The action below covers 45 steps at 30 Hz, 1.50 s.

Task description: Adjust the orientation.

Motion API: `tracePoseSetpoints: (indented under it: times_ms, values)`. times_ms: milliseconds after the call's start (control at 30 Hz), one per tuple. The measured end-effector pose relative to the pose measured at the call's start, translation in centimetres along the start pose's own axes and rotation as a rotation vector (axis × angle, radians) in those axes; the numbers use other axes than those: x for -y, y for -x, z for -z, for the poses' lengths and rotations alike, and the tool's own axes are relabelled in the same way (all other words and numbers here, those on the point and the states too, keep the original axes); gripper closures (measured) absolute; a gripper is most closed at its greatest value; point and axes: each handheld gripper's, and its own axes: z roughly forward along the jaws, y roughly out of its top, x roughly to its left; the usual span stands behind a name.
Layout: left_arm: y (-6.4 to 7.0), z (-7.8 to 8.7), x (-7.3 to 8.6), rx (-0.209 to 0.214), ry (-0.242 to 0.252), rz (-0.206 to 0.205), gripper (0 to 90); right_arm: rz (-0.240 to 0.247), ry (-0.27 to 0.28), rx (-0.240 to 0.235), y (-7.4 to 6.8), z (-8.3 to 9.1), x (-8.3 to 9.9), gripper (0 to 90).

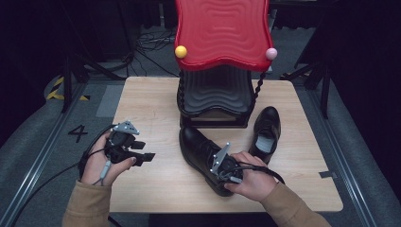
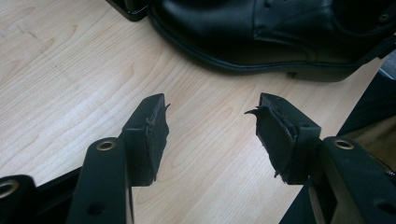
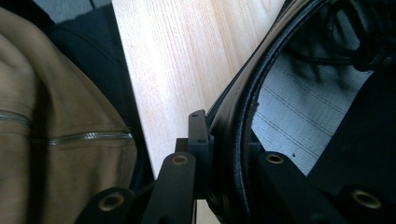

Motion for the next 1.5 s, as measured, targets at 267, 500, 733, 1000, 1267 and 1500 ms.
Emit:
tracePoseSetpoints:
  times_ms: [267,500,733,1000,1267,1500]
  values:
    - [0.2,-0.7,-0.8,0.011,-0.010,-0.024,43.8,-0.146,0.041,0.077,-1.0,1.5,2.2,79.7]
    - [0.2,-0.8,-1.0,0.015,-0.012,-0.024,43.7,-0.186,0.027,0.087,-1.2,0.8,2.8,78.6]
    - [0.1,-0.9,-0.9,0.018,-0.013,-0.020,43.6,-0.187,0.035,0.034,-1.2,-0.2,3.4,73.8]
    - [0.0,-0.9,-0.7,0.019,-0.016,-0.016,43.4,-0.205,0.101,-0.014,-0.8,0.5,4.0,61.8]
    - [0.0,-1.1,-0.9,0.023,-0.020,-0.016,43.4,-0.245,0.241,0.017,-0.3,3.9,5.5,60.5]
    - [0.0,-1.2,-0.8,0.024,-0.026,-0.014,43.4,-0.290,0.330,0.085,0.6,6.1,6.5,60.7]
